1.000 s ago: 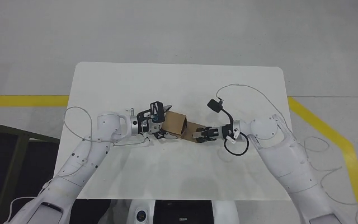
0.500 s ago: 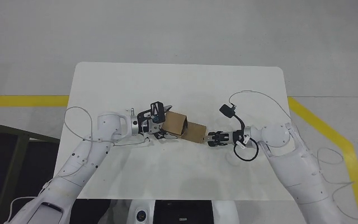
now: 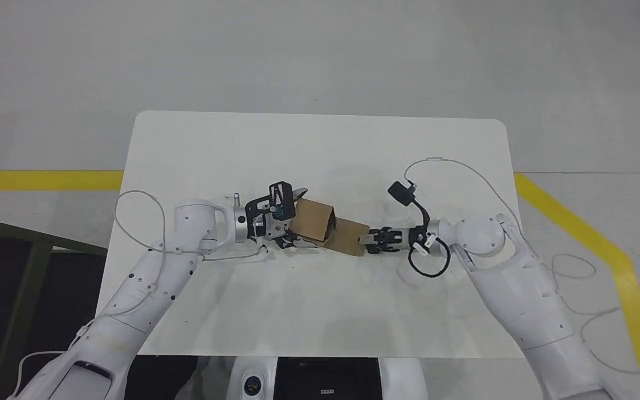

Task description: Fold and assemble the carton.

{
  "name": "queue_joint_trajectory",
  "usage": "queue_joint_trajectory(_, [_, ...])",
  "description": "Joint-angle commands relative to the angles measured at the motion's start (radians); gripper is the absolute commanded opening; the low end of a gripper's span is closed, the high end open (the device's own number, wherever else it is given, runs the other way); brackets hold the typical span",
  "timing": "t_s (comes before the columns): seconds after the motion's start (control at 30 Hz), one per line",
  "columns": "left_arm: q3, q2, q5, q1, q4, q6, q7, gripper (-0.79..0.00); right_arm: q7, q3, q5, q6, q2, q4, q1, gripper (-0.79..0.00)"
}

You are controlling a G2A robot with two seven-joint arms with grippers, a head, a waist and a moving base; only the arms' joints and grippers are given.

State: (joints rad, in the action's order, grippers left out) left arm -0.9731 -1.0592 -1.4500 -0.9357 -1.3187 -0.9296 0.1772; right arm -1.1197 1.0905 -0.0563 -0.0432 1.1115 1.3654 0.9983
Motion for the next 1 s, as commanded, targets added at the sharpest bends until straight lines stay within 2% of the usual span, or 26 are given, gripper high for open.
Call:
queue_joint_trajectory(0.0, [0.0, 0.0, 0.0, 0.0, 0.0, 0.0, 0.0, 0.0, 0.004, -0.011, 0.01, -0.001, 0.003, -0.01, -0.01, -0.573])
queue_joint_trajectory(0.47, [-0.003, -0.001, 0.002, -0.002, 0.001, 0.002, 0.0, 0.0, 0.007, -0.067, 0.119, -0.064, 0.026, -0.043, -0.066, -0.545])
queue_joint_trajectory(0.97, [-0.001, -0.001, -0.007, -0.002, -0.001, -0.001, 0.002, 0.0, -0.002, -0.12, 0.113, -0.059, 0.04, -0.063, -0.13, -0.523])
